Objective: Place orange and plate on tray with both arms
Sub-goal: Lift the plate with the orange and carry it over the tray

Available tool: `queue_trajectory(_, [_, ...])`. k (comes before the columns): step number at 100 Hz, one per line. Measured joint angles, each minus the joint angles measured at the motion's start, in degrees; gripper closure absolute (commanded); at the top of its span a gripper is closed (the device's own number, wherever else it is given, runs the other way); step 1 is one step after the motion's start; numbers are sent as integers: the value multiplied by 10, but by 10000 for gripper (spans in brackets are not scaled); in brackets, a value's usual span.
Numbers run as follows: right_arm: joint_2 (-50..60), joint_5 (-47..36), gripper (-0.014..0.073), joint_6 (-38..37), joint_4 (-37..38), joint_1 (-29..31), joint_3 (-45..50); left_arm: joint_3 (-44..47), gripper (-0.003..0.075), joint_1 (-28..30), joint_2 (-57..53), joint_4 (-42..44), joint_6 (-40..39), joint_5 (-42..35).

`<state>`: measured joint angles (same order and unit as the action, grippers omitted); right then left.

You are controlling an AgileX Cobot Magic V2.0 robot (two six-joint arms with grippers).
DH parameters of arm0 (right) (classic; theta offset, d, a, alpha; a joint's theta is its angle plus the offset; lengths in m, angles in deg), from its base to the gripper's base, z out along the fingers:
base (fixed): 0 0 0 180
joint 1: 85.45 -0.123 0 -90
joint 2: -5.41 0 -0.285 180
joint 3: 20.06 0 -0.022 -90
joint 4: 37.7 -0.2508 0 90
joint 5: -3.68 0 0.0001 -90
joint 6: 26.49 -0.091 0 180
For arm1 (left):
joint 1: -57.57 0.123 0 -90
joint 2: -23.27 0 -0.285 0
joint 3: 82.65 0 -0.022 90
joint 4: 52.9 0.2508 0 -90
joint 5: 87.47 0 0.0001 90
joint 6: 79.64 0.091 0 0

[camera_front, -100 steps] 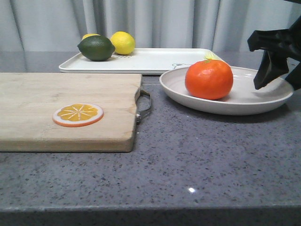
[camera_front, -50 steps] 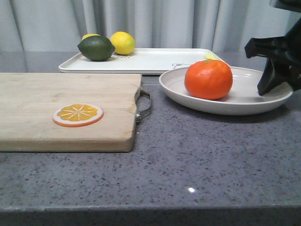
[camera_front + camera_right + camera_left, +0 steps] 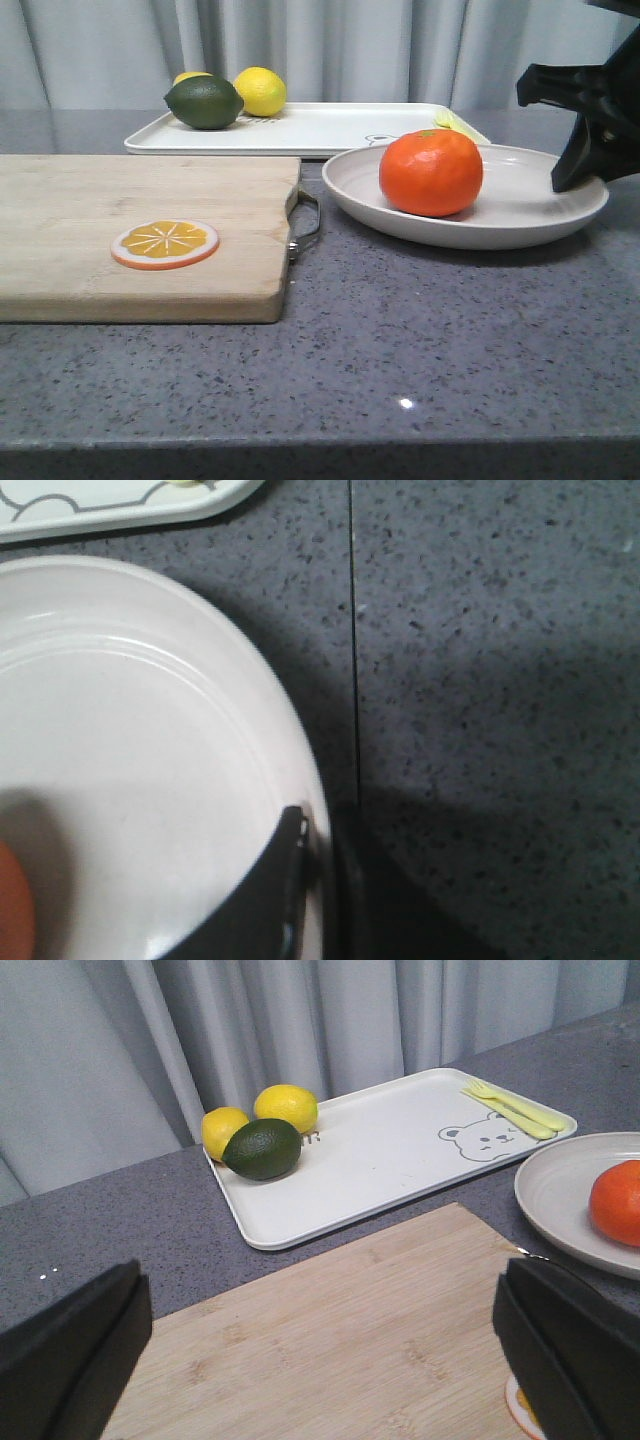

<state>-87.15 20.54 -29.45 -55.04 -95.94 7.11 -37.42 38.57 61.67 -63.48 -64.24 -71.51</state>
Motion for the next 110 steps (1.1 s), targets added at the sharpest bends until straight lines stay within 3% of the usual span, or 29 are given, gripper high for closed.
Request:
queue_trajectory(26, [18, 47, 692, 2, -39, 0, -24, 0, 59, 0, 0, 0, 0, 0])
queue_trajectory(61, [-1, 113, 692, 6, -38, -1, -187, 0, 59, 0, 0, 0, 0, 0])
queue_trajectory(110, [-258, 182, 692, 7, -35, -1, -515, 0, 59, 0, 0, 0, 0, 0])
